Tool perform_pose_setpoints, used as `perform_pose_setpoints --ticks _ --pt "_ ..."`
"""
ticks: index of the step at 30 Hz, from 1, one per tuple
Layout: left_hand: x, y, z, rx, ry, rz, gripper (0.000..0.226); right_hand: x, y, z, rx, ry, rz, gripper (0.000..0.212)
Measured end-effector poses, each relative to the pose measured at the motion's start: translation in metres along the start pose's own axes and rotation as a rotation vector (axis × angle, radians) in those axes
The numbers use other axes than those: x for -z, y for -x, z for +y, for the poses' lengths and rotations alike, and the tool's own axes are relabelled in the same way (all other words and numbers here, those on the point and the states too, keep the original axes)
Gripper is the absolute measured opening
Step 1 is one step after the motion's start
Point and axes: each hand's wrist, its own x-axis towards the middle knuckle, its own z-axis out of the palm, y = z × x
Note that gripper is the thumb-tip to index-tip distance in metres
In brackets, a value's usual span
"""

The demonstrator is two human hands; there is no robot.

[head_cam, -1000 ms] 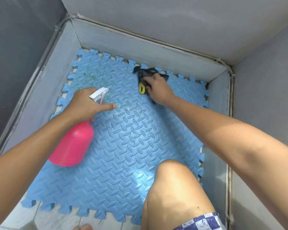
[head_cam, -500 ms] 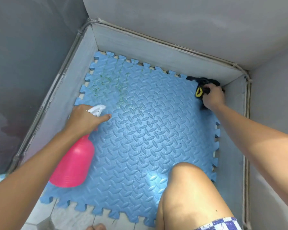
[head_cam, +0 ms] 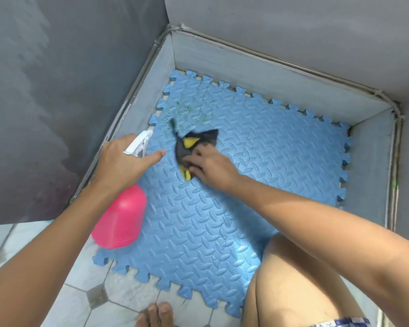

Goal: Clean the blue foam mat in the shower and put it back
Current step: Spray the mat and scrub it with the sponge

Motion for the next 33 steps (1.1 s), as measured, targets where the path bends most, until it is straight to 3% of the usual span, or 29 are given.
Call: perform_pose_setpoints --ticks 2,4,6,10,14,18,23,26,33 --pt "0.005 -0.004 0.003 -0.019 0.011 0.019 0.054 -0.007 0.002 -0.007 0.230 0.030 -0.138 0.029" --pt "0.007 -0.006 0.005 -0.038 0.006 0.038 0.049 0.006 -0.015 0.012 0.283 0.058 -0.141 0.027" --pt "0.007 -0.007 0.003 -0.030 0.015 0.058 0.047 0.028 -0.042 0.049 0.136 0.107 -0.033 0.028" --pt "0.006 -0.002 -0.003 -0.048 0.019 0.077 0.045 0.076 -0.085 0.131 -0.481 0.155 0.231 0.038" --pt "0.005 -0.005 -0.003 0.009 0.014 0.039 0.051 0.071 -0.095 0.126 -0.585 0.171 0.253 0.040" --pt "0.002 -0.003 -0.004 0.050 0.007 0.061 0.066 0.074 -0.095 0.129 -0.572 0.147 0.240 0.037" --pt "0.005 -0.001 -0.003 0.016 0.063 0.038 0.052 0.075 -0.097 0.130 -0.552 0.151 0.217 0.035" --pt "0.004 -0.003 -0.006 0.034 0.050 0.076 0.063 0.071 -0.101 0.127 -0.529 0.135 0.238 0.036" --pt "0.000 0.002 -0.005 0.029 0.066 0.135 0.052 0.035 -0.158 0.072 -0.322 0.100 0.185 0.042"
